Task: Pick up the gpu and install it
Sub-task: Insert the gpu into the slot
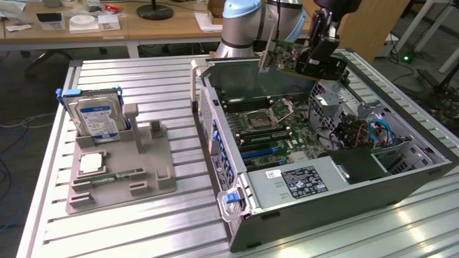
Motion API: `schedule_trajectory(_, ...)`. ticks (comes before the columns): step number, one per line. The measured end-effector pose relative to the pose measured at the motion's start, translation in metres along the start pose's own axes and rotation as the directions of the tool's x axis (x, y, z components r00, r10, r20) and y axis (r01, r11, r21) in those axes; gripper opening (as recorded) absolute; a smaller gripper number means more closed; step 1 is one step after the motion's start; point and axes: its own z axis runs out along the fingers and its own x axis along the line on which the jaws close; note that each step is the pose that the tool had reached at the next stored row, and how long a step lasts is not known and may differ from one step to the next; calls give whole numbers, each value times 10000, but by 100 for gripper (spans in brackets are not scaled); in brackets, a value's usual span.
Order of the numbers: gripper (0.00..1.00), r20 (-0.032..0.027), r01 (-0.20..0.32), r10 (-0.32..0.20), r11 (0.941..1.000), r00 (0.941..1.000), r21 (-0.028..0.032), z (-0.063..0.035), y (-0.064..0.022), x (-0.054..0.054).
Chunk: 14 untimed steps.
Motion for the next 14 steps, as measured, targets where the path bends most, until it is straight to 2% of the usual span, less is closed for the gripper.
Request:
schedule_trajectory(4,29,-6,537,-537,9986,9986,-3,1,0,0)
schedule_trajectory(7,29,-11,964,-964,9953,9953,-5,2,0,0)
schedule_trajectory(11,29,-18,1548,-1548,9880,9880,-9,3,0,0)
schedule_trajectory(14,29,-23,1975,-1975,9803,9803,-12,4,0,0)
